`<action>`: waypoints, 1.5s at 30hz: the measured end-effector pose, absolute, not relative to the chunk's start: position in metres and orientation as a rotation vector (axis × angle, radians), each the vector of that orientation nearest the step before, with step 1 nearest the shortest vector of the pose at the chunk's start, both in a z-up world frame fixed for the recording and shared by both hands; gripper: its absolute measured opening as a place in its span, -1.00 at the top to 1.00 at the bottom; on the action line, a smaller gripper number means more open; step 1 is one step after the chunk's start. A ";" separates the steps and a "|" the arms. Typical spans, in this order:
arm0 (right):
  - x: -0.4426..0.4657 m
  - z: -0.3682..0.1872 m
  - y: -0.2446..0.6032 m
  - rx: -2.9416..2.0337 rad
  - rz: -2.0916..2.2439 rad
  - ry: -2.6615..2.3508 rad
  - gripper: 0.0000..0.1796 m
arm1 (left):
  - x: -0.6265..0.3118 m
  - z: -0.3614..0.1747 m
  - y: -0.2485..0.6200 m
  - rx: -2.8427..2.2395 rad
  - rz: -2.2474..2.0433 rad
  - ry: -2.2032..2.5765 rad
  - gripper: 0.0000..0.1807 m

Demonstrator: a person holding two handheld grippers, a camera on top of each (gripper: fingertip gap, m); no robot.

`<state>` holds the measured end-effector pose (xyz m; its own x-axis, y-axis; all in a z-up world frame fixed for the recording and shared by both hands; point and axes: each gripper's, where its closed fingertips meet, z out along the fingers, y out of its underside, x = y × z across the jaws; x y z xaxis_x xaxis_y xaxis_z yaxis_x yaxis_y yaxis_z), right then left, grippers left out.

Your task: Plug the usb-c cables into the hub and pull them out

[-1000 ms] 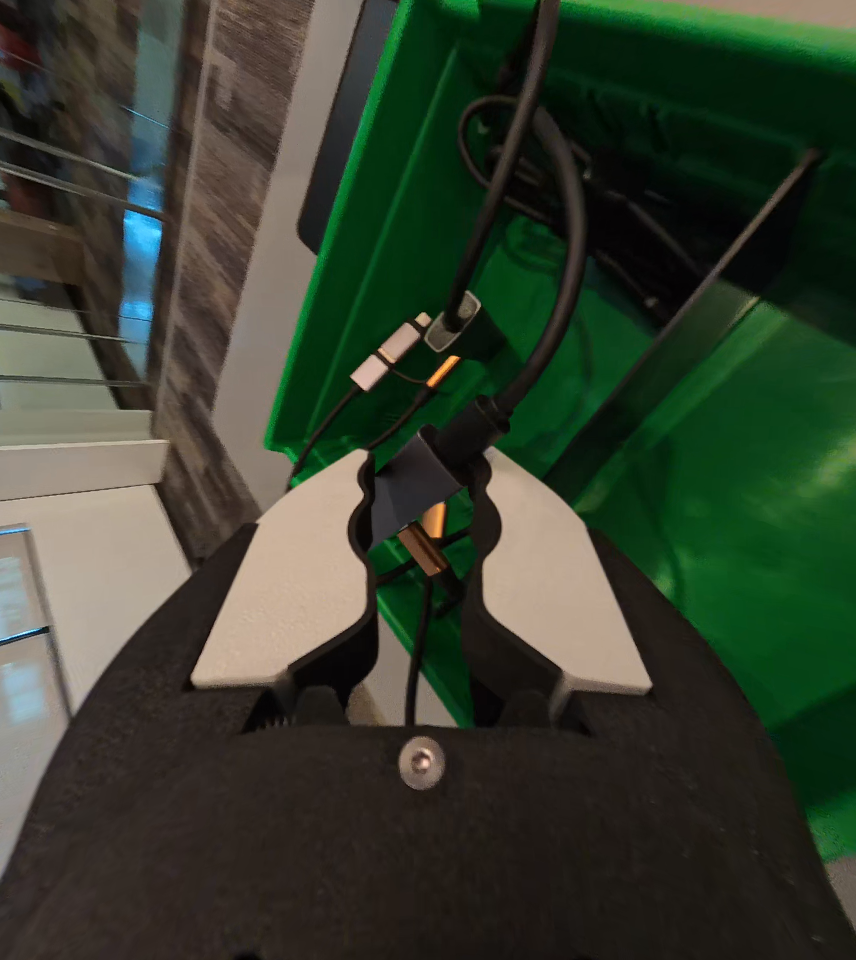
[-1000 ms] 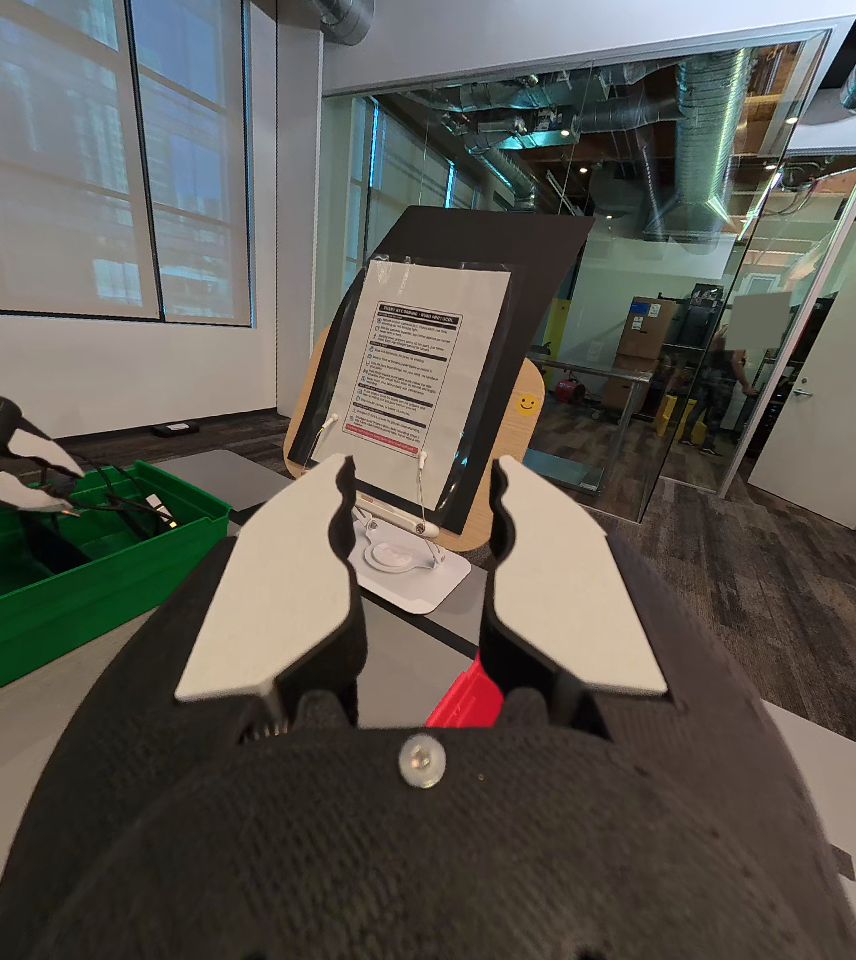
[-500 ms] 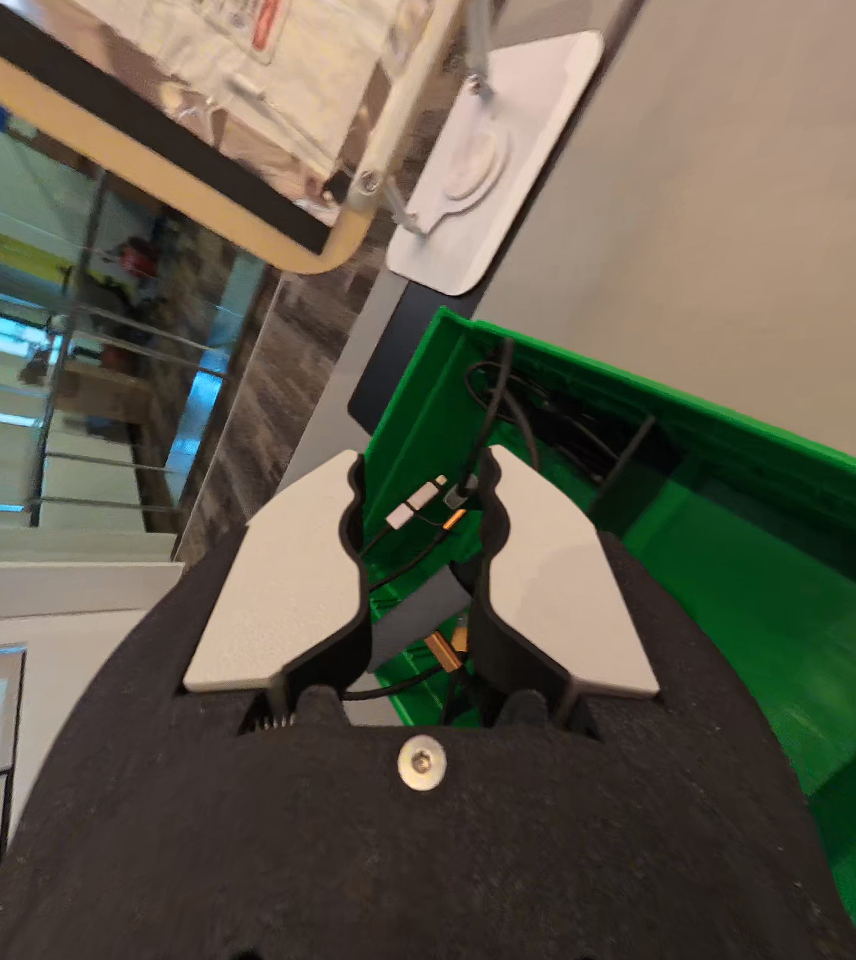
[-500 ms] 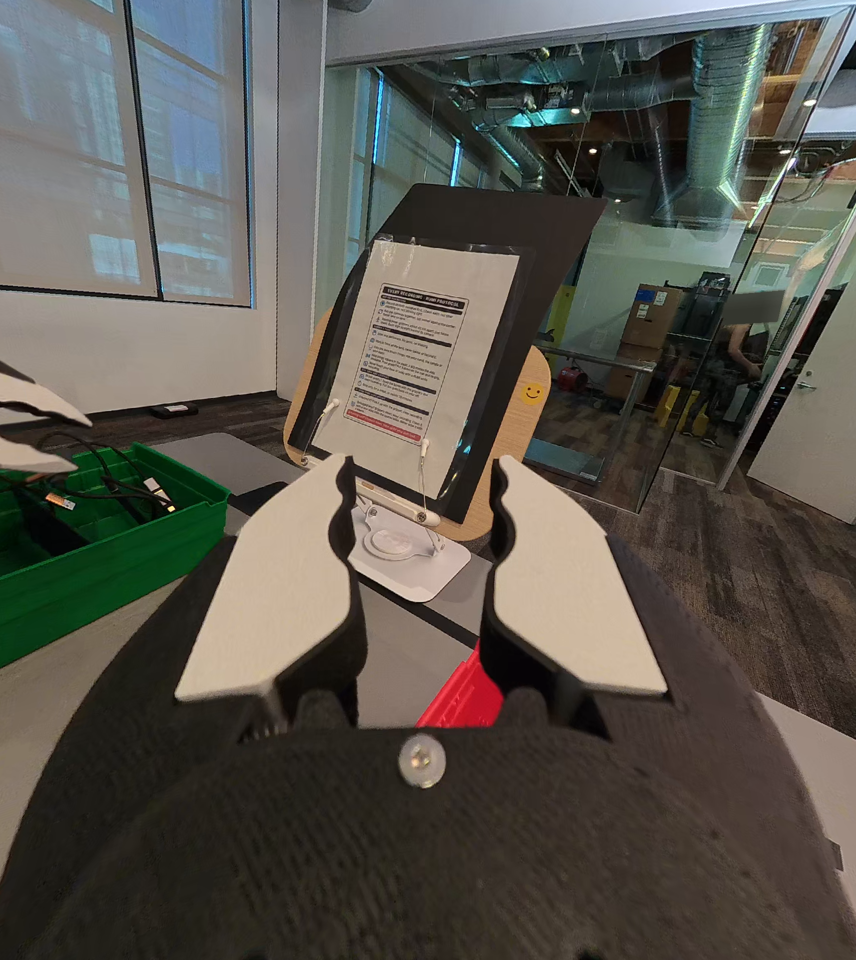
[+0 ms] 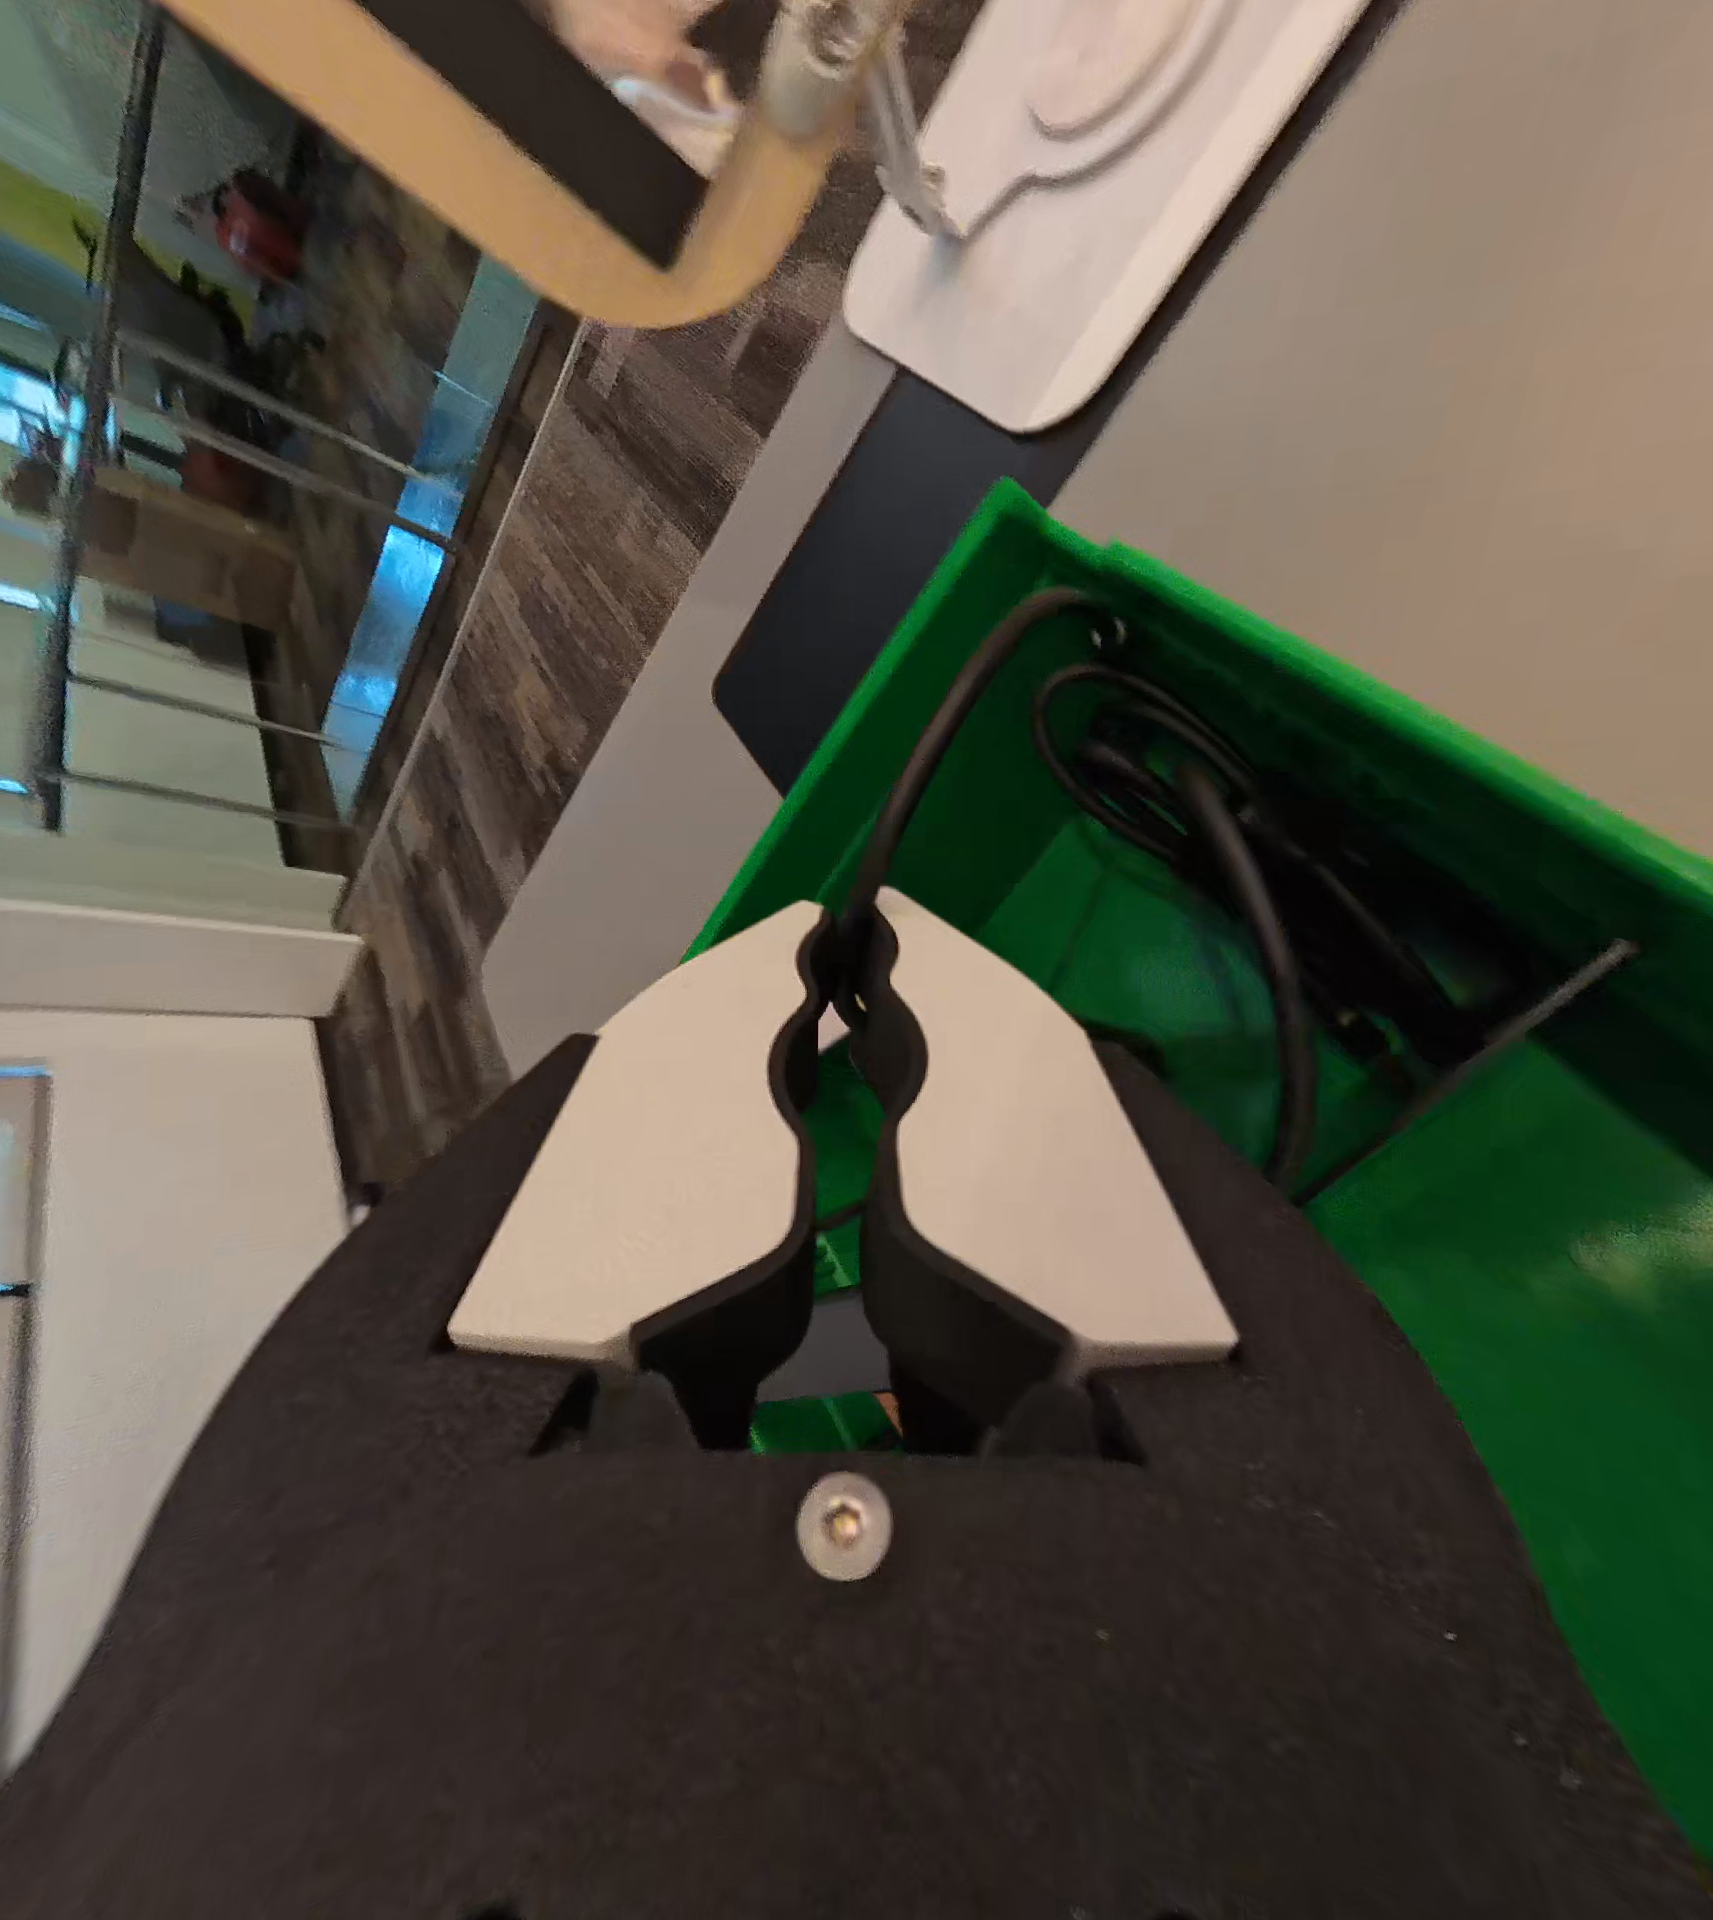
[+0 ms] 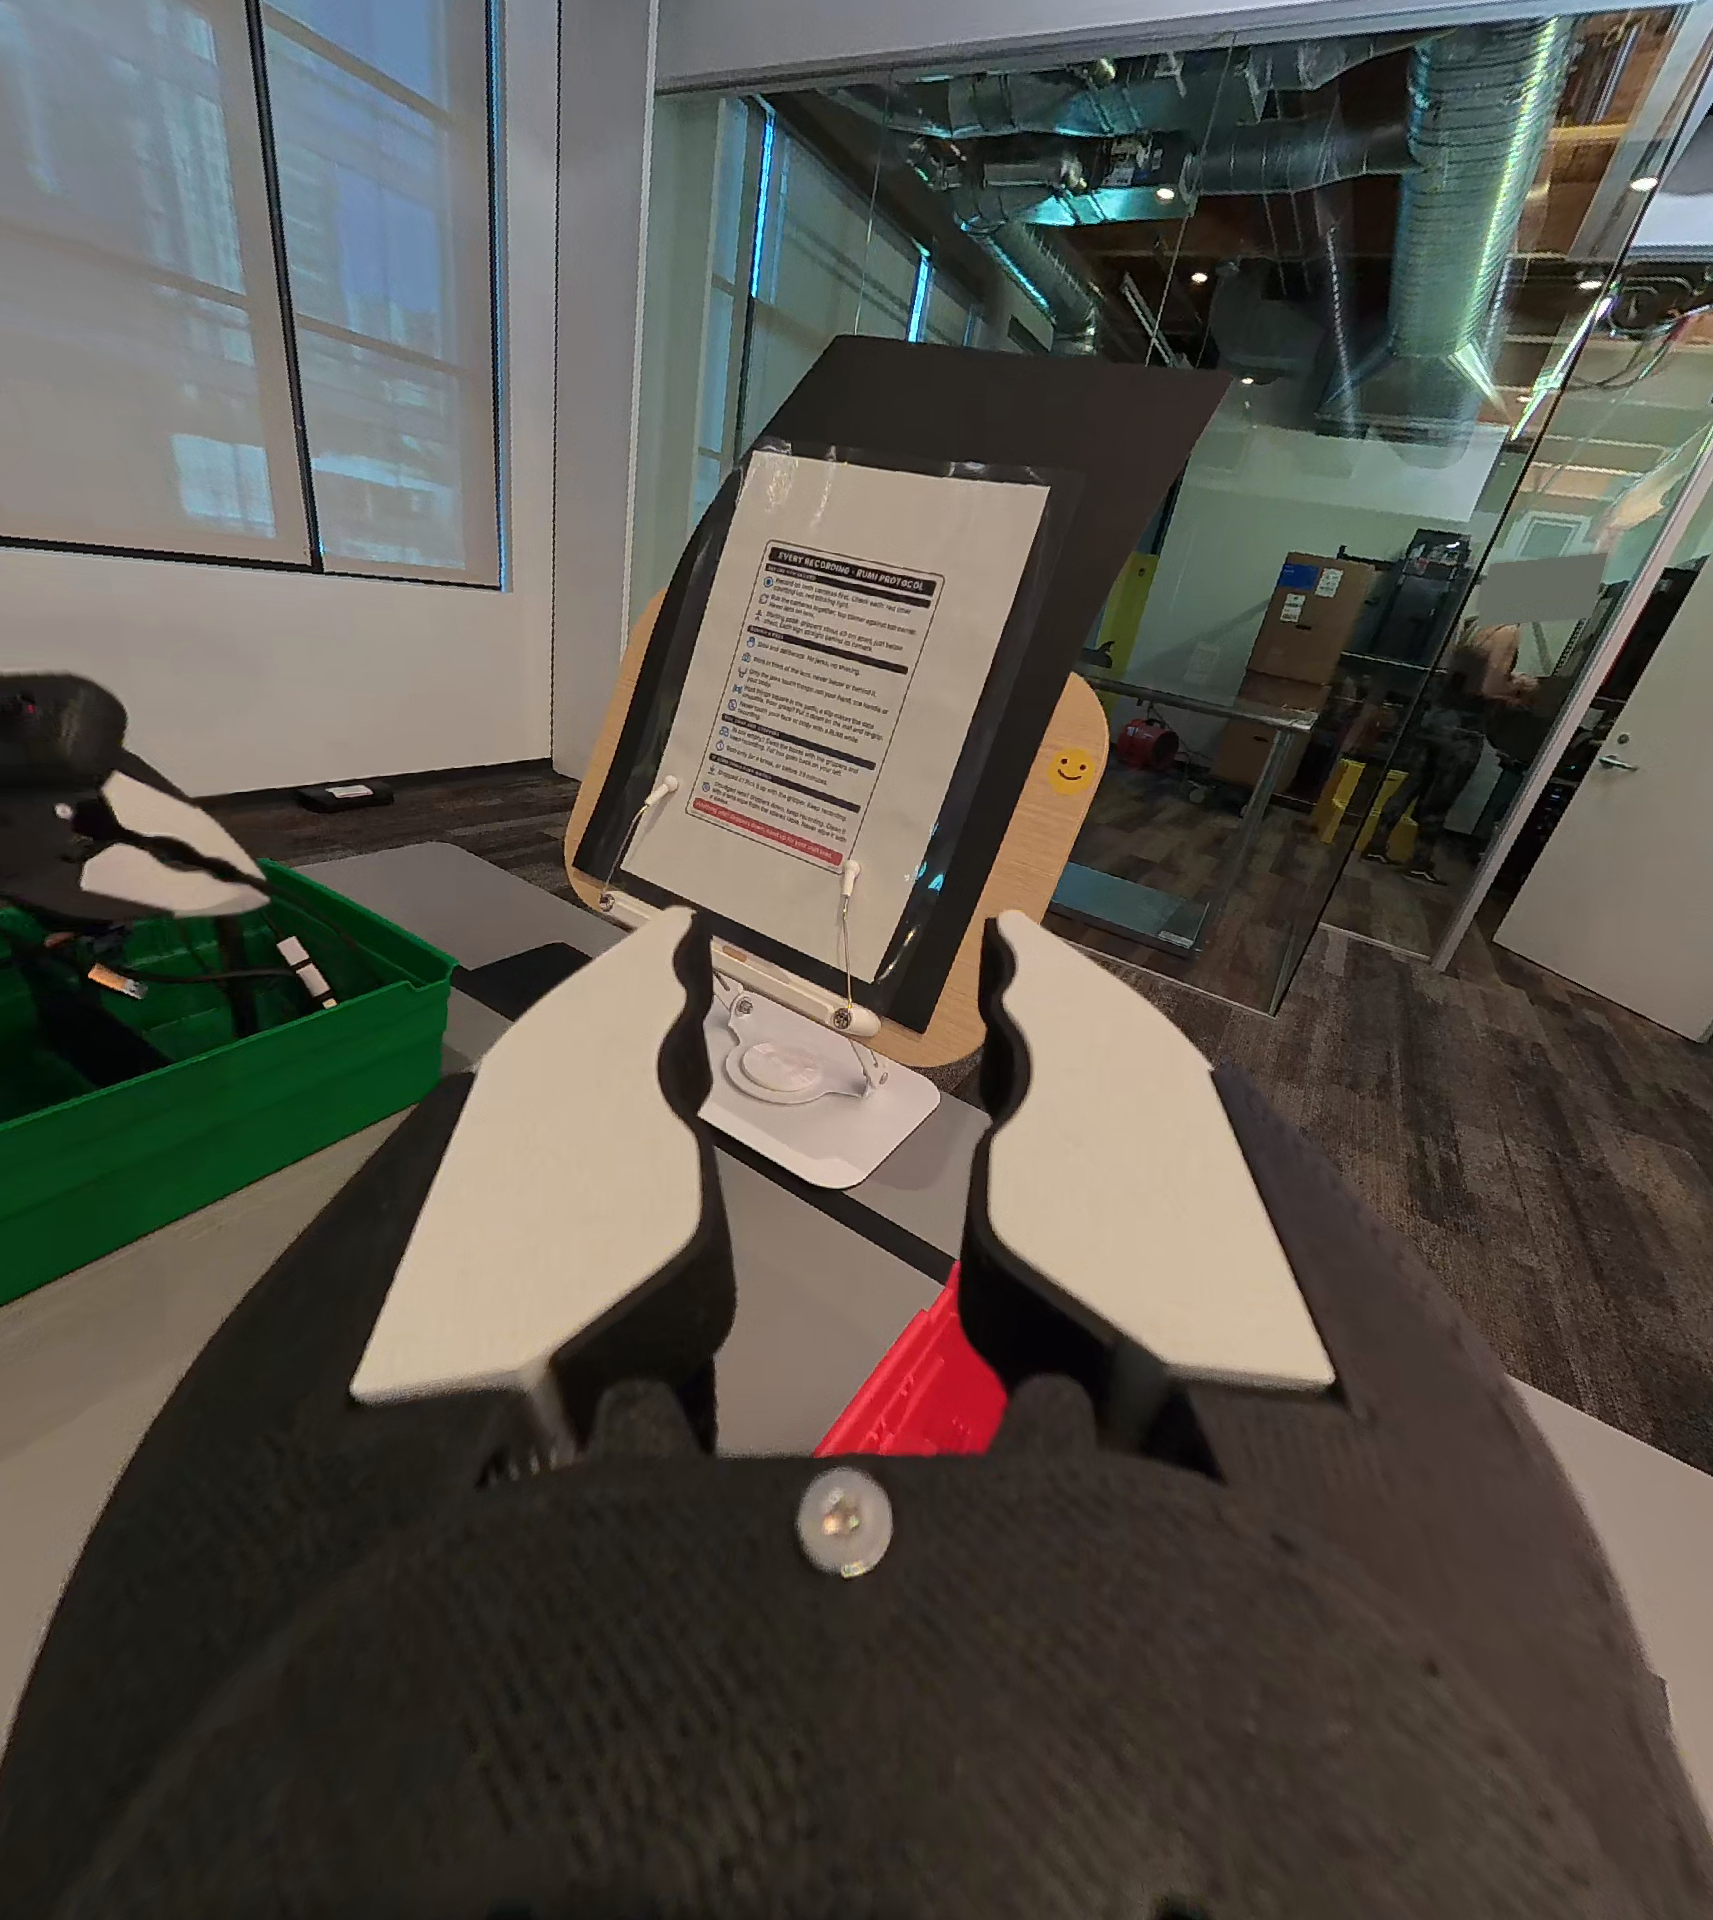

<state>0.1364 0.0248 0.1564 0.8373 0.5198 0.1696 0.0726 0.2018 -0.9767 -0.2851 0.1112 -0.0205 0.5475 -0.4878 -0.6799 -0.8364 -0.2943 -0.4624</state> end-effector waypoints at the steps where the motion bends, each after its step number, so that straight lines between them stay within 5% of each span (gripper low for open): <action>1: 0.136 0.156 0.025 -1.348 0.333 -0.532 0.44 | -0.288 -0.014 0.112 -1.960 0.495 1.014 0.97; 11: 0.130 0.151 0.028 -1.365 0.322 -0.555 0.45 | -0.315 0.059 0.117 -1.842 0.094 0.430 0.98; 20: 0.077 0.137 0.031 -1.383 0.380 -0.687 0.46 | -0.263 0.112 0.094 -1.647 -0.424 0.383 0.99; 29: -0.100 0.092 -0.011 -1.267 0.801 -0.936 0.49 | -0.186 0.128 0.067 -1.676 -0.240 0.564 0.99; 34: -0.142 0.047 -0.007 -1.358 0.678 -0.929 0.42 | -0.147 0.134 0.046 -1.645 -0.201 0.679 0.99; 36: -0.149 0.037 -0.008 -1.384 0.701 -0.930 0.51 | -0.131 0.135 0.036 -1.624 -0.207 0.730 0.99; 38: -0.147 0.032 -0.005 -1.416 0.704 -0.920 0.85 | -0.120 0.135 0.029 -1.614 -0.203 0.774 0.99; 41: -0.139 0.033 -0.001 -1.459 0.796 -0.889 0.88 | -0.115 0.137 0.022 -1.579 -0.210 0.804 0.95; 45: -0.117 0.053 0.006 -1.404 0.876 -0.797 0.88 | -0.145 0.145 0.022 -1.607 -0.211 0.732 0.60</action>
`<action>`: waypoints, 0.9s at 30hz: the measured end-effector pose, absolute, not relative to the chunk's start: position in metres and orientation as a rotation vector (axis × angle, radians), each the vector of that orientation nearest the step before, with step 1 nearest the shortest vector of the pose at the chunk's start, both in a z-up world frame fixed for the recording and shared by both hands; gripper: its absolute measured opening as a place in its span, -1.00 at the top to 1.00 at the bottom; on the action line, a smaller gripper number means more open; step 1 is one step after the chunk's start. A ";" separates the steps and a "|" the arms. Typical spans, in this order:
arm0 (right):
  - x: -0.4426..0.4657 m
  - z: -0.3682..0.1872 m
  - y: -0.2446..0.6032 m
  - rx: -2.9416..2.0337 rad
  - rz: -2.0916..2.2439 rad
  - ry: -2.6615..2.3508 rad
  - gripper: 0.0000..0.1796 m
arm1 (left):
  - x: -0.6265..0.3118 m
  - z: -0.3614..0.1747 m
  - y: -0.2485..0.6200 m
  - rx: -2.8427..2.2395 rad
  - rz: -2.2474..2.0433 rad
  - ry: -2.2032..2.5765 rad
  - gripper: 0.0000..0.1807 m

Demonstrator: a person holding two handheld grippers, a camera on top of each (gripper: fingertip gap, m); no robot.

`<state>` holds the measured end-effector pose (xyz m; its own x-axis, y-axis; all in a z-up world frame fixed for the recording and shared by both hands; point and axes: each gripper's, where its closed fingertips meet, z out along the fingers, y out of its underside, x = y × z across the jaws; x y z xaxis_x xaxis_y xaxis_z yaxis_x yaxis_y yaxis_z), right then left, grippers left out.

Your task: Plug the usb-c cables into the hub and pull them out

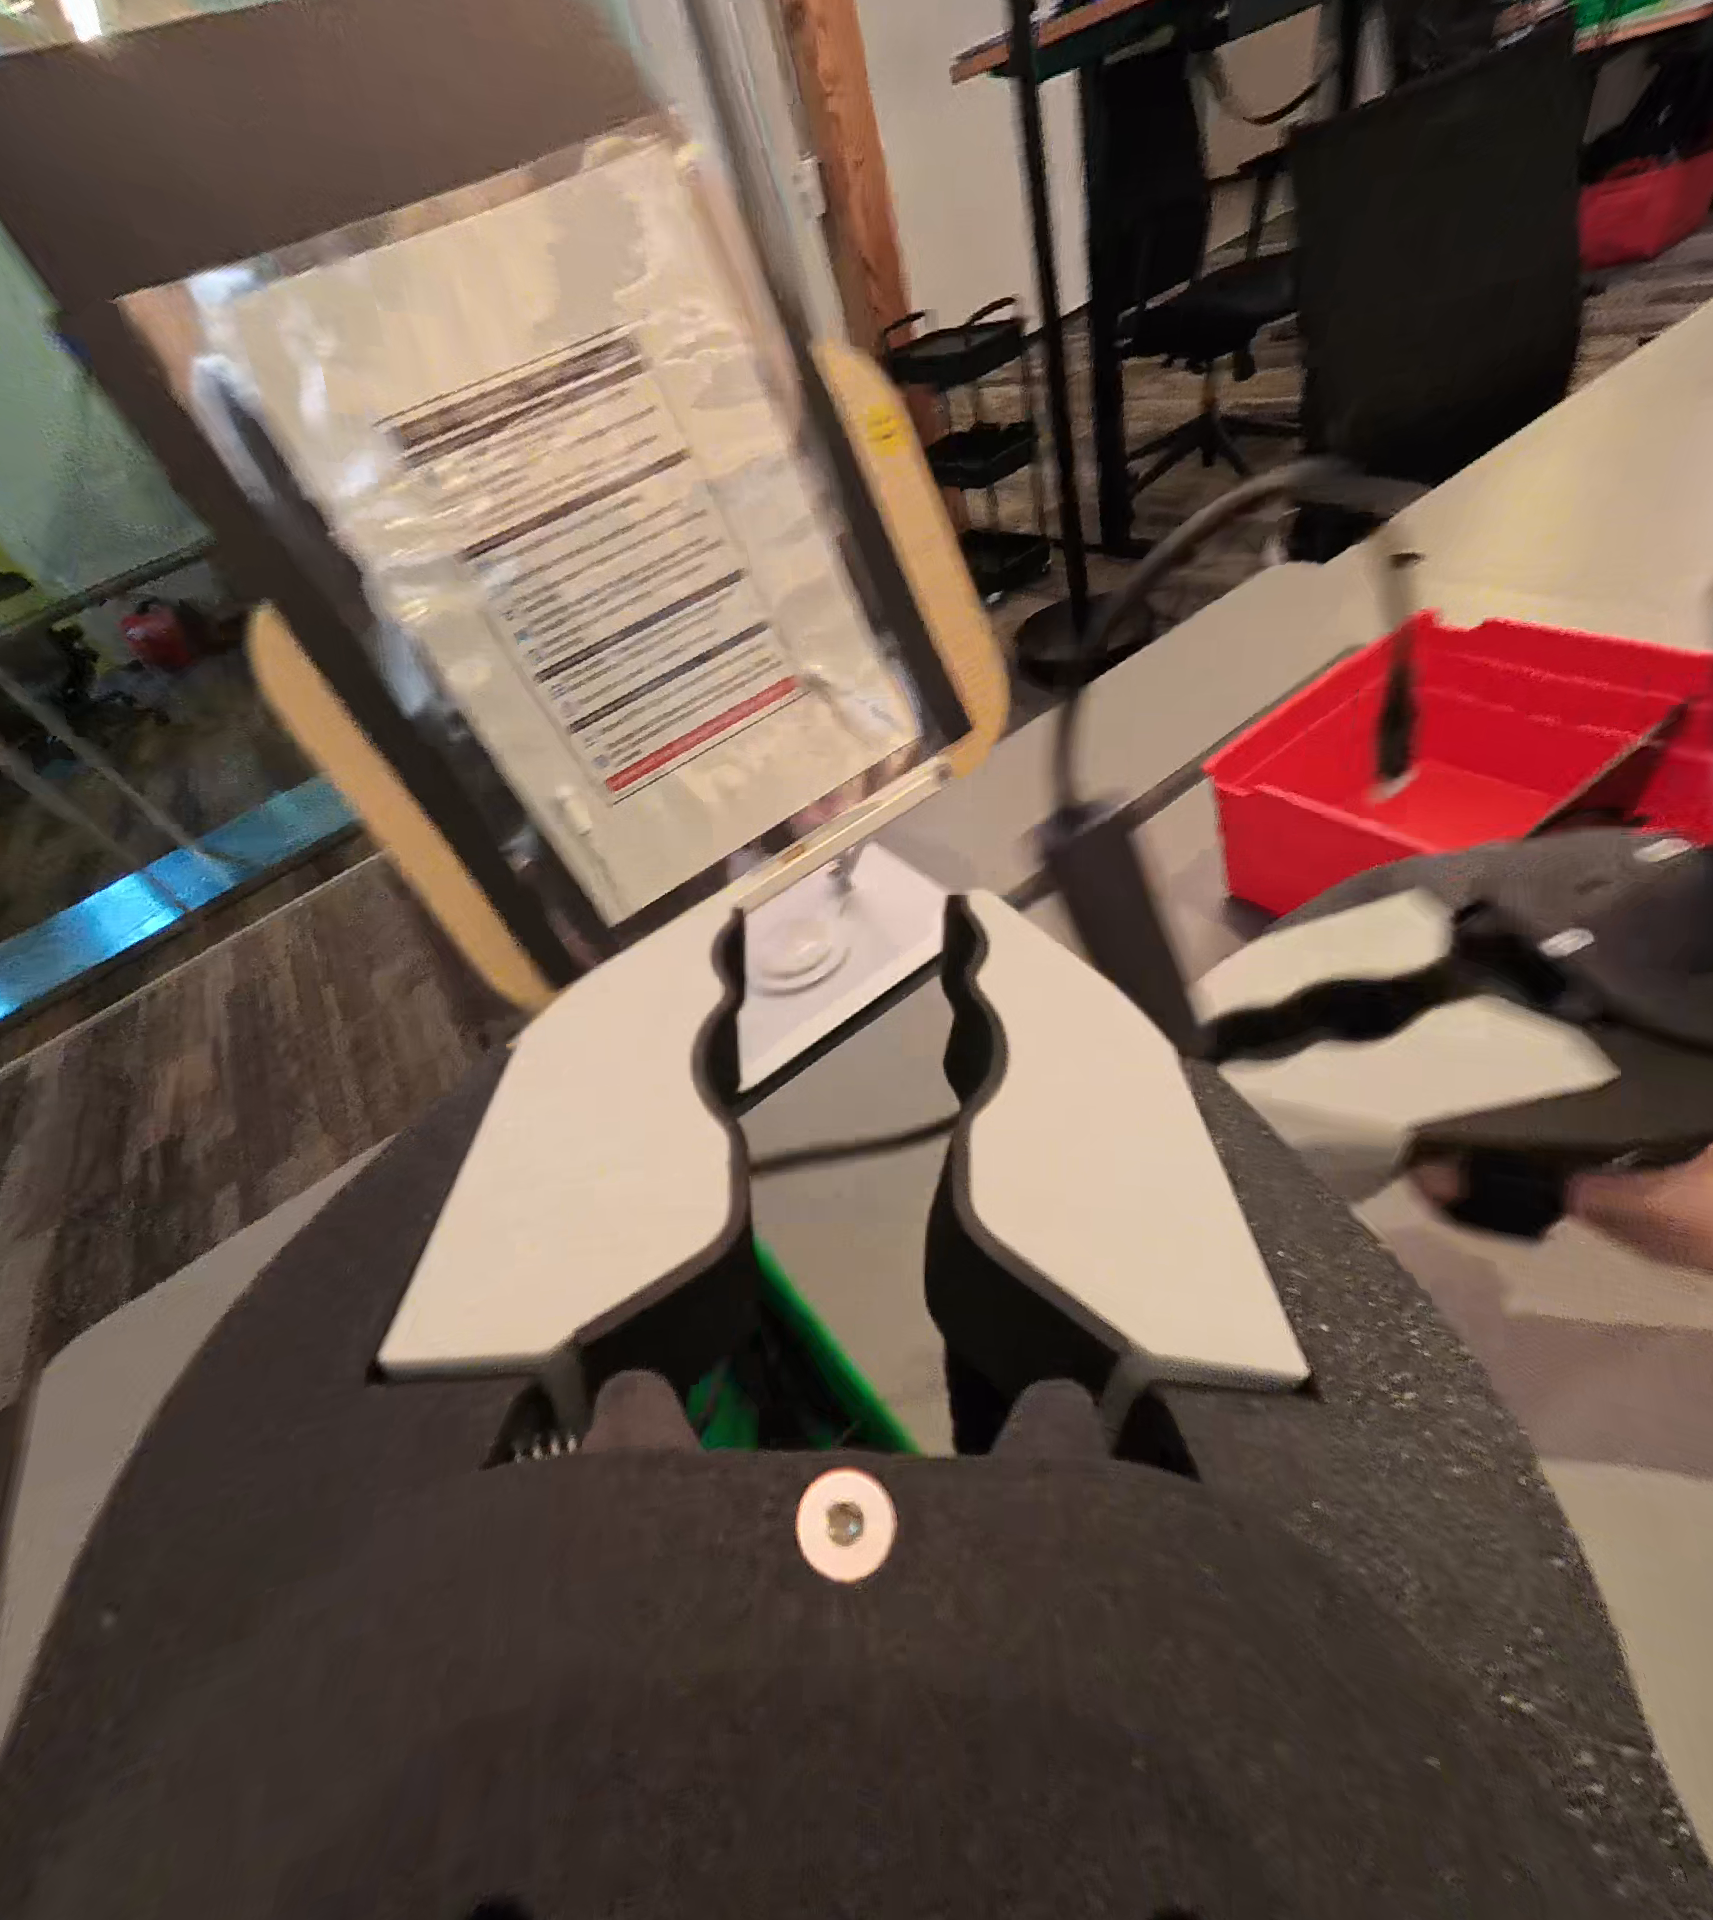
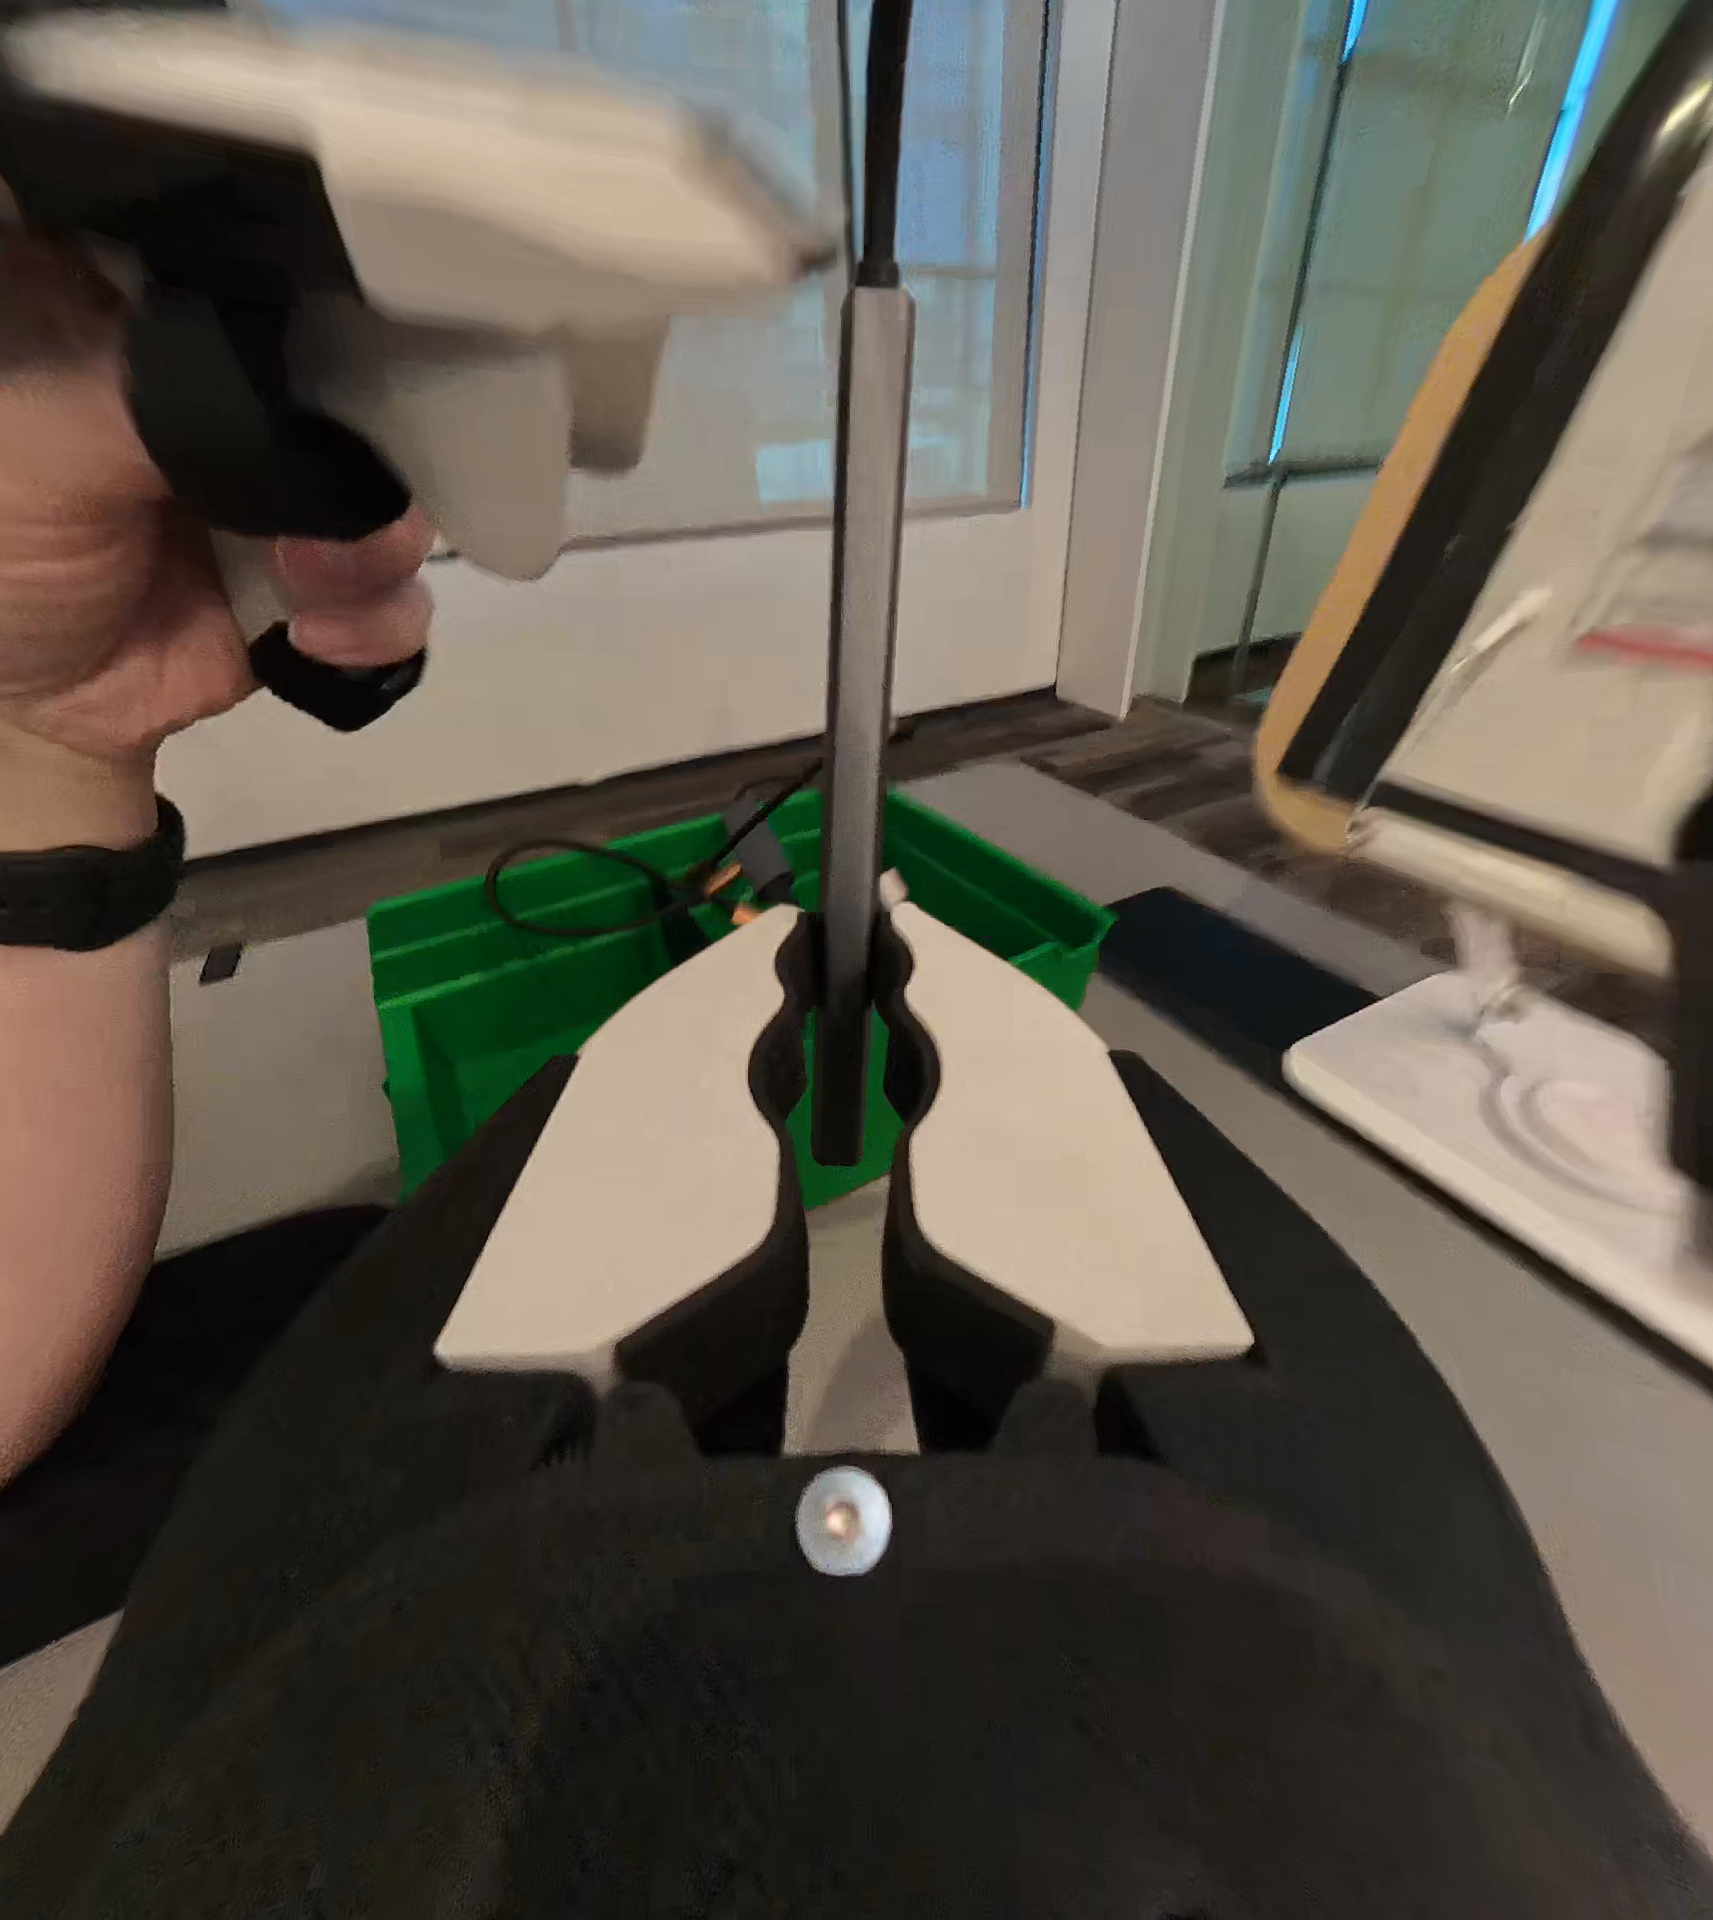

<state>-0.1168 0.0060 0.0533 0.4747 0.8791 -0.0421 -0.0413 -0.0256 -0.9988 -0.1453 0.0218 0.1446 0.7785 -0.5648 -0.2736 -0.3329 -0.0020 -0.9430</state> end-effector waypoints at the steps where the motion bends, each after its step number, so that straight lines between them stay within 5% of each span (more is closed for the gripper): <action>1: -0.110 0.060 0.007 -1.380 0.867 -0.787 0.88 | -0.163 0.145 0.024 -1.628 -0.170 0.701 0.49; 5: -0.083 0.092 0.005 -1.291 0.829 -0.757 0.88 | -0.243 0.134 0.026 -1.738 0.026 0.597 0.22; 16: -0.035 0.161 -0.033 -1.156 0.924 -0.772 0.88 | -0.206 0.137 0.010 -1.639 -0.091 0.785 0.30; 27: 0.001 0.141 -0.096 -1.338 1.771 -1.123 0.89 | -0.108 0.179 -0.041 -0.853 0.254 1.030 0.43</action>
<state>0.0009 -0.0963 0.1413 -0.2745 0.8687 -0.4123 0.0022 -0.4282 -0.9037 -0.1082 -0.0407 0.1794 0.5192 -0.1930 -0.8326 -0.5582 0.6611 -0.5014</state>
